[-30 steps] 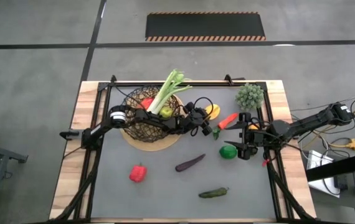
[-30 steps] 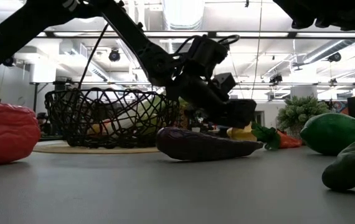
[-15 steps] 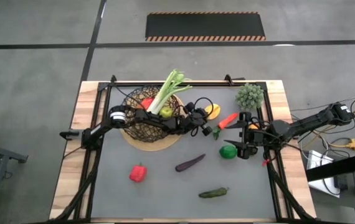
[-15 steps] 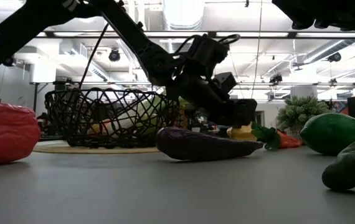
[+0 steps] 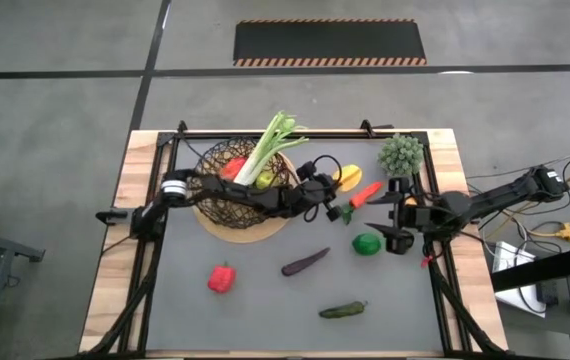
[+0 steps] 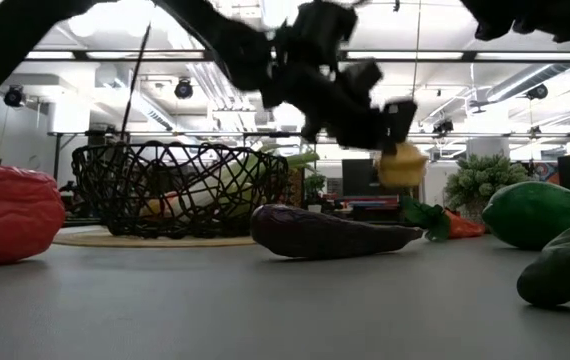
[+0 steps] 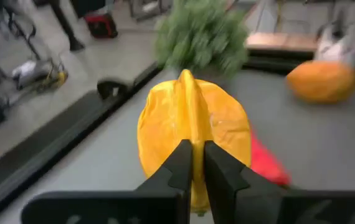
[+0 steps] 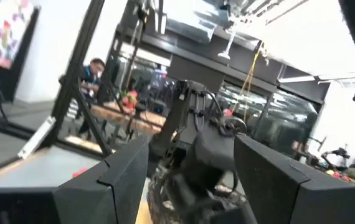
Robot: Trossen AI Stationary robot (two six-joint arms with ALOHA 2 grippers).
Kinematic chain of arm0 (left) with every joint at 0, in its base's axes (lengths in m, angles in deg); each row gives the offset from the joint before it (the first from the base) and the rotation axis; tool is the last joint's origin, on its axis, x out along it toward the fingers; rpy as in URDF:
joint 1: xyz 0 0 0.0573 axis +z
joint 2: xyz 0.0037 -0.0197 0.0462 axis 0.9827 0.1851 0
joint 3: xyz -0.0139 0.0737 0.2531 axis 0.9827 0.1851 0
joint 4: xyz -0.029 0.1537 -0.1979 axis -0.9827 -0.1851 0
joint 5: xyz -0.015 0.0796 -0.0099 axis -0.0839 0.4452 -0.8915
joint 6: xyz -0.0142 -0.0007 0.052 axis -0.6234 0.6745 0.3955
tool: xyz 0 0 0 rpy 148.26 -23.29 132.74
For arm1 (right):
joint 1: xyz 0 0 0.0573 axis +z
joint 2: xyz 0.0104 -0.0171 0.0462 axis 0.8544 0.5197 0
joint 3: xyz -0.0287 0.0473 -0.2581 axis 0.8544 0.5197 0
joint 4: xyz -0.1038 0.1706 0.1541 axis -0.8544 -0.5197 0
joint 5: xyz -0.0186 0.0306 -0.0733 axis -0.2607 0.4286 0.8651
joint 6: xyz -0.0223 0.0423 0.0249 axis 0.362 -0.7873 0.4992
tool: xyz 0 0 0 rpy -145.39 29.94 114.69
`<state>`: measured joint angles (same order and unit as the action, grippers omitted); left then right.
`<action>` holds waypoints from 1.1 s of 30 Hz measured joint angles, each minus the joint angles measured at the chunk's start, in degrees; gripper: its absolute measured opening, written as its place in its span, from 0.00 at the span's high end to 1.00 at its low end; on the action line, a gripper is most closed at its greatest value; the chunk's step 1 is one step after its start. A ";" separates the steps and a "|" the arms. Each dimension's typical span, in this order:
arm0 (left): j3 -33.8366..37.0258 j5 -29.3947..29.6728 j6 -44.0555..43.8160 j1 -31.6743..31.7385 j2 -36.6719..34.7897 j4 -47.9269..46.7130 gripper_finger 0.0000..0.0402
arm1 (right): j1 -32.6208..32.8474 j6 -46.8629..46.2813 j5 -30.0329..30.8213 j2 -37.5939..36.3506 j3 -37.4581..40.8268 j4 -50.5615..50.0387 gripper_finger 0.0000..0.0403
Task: Build produce basket
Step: Put the yellow starfruit into the black wire basket
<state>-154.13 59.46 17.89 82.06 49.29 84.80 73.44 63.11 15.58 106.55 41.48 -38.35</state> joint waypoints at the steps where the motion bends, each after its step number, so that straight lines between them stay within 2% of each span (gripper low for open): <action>1: 0.39 -0.08 1.08 -0.64 -1.40 -0.07 0.98 | 0.18 -0.08 -0.71 -0.59 0.00 -0.11 0.45; 4: 1.34 -0.20 4.95 -2.77 -5.46 -0.32 0.98 | 0.64 -0.07 -2.55 -2.55 0.00 -1.43 0.45; 7: 1.86 -0.15 7.02 -4.81 -10.13 -5.25 0.98 | 0.90 -0.08 -4.31 -4.00 0.00 -1.93 0.45; 12: 2.39 -0.11 6.33 -7.37 -18.50 -21.23 0.98 | 1.02 -0.10 -6.02 -5.29 0.02 -2.66 0.45; 20: 2.41 0.18 -7.08 -8.20 -28.18 -51.10 0.98 | 1.02 -0.37 -8.38 -5.32 0.02 -2.59 0.45; 27: 2.22 0.21 -18.84 -7.58 -33.44 -76.08 0.98 | 1.02 -0.53 -8.37 -5.27 0.02 -2.66 0.45; 33: 2.22 0.13 -25.25 -5.30 -36.37 -93.65 0.98 | 1.02 -0.74 -8.37 -5.22 0.02 -2.97 0.45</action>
<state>-151.91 59.59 -7.36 76.75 12.92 -8.85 74.46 62.37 7.21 101.33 41.50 -41.32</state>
